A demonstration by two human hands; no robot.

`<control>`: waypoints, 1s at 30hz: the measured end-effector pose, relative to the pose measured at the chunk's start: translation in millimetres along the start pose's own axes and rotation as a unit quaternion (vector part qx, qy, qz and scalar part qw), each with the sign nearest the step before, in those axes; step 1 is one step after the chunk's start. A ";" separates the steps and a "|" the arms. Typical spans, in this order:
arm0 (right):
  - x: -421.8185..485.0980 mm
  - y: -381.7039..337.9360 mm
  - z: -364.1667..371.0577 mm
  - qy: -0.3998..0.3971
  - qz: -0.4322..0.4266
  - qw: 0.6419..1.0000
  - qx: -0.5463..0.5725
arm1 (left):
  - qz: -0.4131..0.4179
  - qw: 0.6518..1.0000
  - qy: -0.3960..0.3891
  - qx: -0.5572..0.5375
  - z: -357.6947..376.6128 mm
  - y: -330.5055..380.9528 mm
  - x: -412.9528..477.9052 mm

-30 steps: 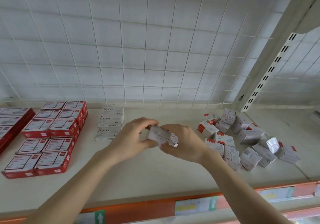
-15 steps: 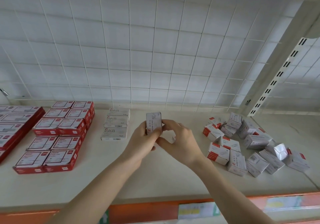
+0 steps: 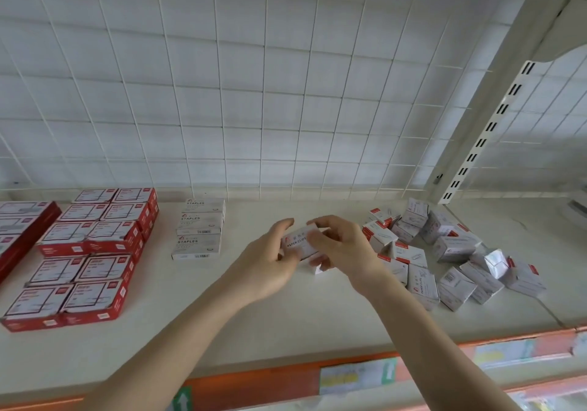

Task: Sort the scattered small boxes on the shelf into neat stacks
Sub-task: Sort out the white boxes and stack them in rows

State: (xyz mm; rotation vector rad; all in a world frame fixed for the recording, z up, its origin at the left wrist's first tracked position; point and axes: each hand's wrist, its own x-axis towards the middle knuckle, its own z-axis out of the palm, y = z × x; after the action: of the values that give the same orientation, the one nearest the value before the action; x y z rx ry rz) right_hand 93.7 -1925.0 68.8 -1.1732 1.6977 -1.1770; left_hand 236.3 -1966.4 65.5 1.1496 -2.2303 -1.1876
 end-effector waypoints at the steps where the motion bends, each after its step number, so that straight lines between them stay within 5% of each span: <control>1: 0.4 0.0 0.8 0.014 0.002 1.000 0.002 | 0.024 0.999 0.020 0.030 5.9 0.2 -1.6; 8: 3.5 7.4 2.5 0.026 -0.033 0.996 -0.084 | 0.047 0.962 0.101 0.251 9.0 -9.2 0.8; 13: 6.3 12.6 -16.6 0.050 -0.080 0.954 -0.283 | -0.017 0.916 0.040 0.400 -3.0 -26.0 2.1; 18: 7.3 21.1 -23.8 -0.062 -0.064 0.905 -0.415 | -0.019 0.915 0.017 0.402 -3.3 -34.9 0.2; 30: 19.8 35.5 -19.1 -0.071 -0.111 0.888 -0.441 | 0.020 0.924 0.020 0.381 0.6 -35.7 37.4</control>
State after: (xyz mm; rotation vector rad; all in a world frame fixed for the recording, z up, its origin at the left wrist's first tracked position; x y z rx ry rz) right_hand 60.9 -1933.1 39.3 -1.9746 2.0787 -0.3615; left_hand 230.9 -2007.1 34.2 1.3464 -2.7467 -0.2316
